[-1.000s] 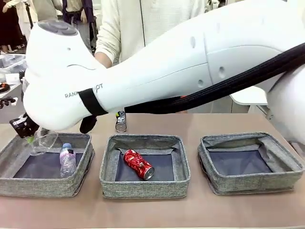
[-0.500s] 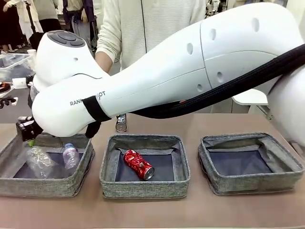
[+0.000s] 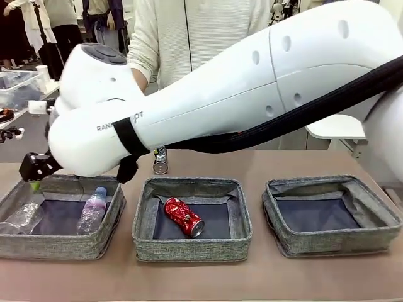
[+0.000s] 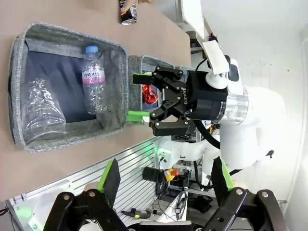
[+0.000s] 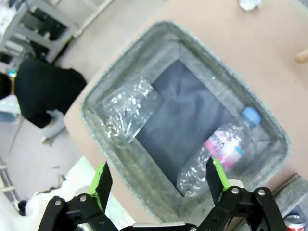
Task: Sort the waste into the appropriate baskets.
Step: Place the picked waste into the Fabric basket indicated by the person.
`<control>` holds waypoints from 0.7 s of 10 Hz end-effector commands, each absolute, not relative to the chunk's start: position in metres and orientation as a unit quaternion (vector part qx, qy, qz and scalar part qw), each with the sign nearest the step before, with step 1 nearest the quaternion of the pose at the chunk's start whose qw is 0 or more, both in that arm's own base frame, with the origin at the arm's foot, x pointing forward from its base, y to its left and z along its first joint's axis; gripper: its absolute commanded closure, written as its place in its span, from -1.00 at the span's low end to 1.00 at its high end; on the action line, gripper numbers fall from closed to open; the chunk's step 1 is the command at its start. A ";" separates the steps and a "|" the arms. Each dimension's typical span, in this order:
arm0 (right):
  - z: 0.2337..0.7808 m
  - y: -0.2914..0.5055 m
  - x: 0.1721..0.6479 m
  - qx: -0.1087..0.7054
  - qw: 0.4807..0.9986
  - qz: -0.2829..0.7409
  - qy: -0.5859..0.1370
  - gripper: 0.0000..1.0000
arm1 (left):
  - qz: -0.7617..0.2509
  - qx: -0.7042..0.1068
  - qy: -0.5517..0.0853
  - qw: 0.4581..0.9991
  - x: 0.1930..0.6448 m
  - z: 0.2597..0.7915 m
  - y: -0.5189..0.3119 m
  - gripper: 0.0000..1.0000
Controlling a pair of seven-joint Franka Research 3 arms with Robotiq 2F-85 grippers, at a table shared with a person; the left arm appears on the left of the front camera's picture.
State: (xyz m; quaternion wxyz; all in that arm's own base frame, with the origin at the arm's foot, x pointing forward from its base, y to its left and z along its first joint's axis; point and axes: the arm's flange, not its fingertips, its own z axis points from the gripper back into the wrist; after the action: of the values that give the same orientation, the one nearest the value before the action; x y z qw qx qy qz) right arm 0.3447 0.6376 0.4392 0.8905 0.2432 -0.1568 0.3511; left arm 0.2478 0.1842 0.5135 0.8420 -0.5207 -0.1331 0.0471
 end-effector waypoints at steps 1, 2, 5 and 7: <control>0.440 0.606 0.337 0.299 0.881 0.344 -0.129 -1.00 | 0.051 -0.515 -0.129 0.846 0.248 0.516 0.185 -0.96; 0.445 0.580 0.333 0.341 0.880 0.321 -0.075 -1.00 | 0.051 -0.515 -0.129 0.846 0.248 0.516 0.185 -0.96; 0.419 0.409 0.278 0.315 0.930 0.191 -0.020 -1.00 | 0.051 -0.515 -0.129 0.846 0.248 0.516 0.185 -0.96; 0.381 0.322 0.261 0.357 0.932 0.054 0.031 -1.00 | 0.051 -0.515 -0.129 0.846 0.248 0.516 0.185 -0.96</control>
State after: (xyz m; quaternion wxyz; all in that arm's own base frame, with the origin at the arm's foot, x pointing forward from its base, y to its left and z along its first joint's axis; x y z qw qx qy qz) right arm 0.2999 0.4065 0.3893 0.9476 0.3055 0.0036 0.0928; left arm 0.2478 0.1845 0.5142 0.8425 -0.5198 -0.1335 0.0472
